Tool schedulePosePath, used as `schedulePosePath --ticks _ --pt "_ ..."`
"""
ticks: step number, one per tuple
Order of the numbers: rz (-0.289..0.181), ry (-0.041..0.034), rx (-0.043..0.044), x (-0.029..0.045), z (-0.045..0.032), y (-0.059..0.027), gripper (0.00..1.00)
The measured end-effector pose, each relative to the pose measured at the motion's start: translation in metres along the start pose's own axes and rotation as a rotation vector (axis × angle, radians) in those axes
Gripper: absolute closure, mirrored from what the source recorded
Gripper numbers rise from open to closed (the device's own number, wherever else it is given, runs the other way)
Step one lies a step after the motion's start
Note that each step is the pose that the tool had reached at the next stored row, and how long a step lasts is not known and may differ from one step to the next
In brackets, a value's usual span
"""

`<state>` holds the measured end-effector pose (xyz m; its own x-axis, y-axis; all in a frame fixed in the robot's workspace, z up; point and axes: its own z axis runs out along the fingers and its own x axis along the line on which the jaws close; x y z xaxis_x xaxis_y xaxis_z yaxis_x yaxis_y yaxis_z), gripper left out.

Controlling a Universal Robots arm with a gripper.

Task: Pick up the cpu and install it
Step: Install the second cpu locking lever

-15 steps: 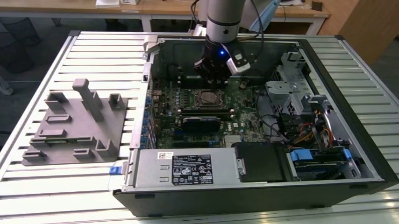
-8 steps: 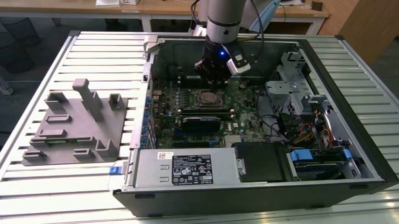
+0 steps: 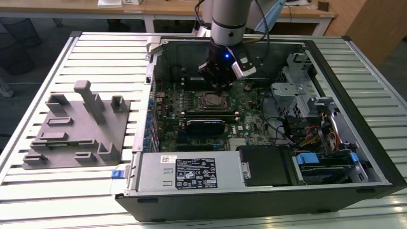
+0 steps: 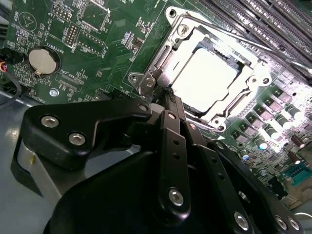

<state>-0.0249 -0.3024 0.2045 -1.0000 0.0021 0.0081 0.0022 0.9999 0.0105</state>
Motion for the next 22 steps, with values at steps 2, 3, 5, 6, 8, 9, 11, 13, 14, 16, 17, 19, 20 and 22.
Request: schedulePosePath --ticks 2,3,5,6,8,9,11,13,14,16,17,19,20,22 --pt "0.0 0.0 0.0 0.0 0.0 -0.0015 0.89" --pt "0.0 0.0 0.0 0.0 0.0 -0.0024 0.89" --pt "0.0 0.0 -0.0001 -0.0001 0.0 -0.0044 0.89" --pt "0.0 0.0 -0.0001 -0.0001 0.0 -0.0055 0.89" --pt "0.0 0.0 0.0 -0.0002 -0.0001 -0.0077 0.89" --pt "0.0 0.0 0.0001 -0.0003 -0.0001 -0.0088 0.89" --pt "0.0 0.0 0.0001 -0.0003 -0.0001 -0.0107 0.89" --pt "0.0 0.0 0.0 -0.0004 -0.0001 -0.0125 0.89" --pt "0.0 -0.0001 -0.0001 -0.0004 -0.0001 -0.0129 0.89" --pt "0.0 0.0001 0.0 -0.0003 -0.002 -0.0131 0.89" --pt "0.0 -0.0001 -0.0006 -0.0003 -0.004 -0.0131 0.89" --pt "0.0 0.0001 -0.0009 -0.0003 -0.0093 -0.013 0.89" --pt "0.0 0.0 -0.001 -0.0003 -0.0119 -0.013 0.89" --pt "0.0 0.0 -0.0011 -0.0003 -0.0144 -0.014 0.89"
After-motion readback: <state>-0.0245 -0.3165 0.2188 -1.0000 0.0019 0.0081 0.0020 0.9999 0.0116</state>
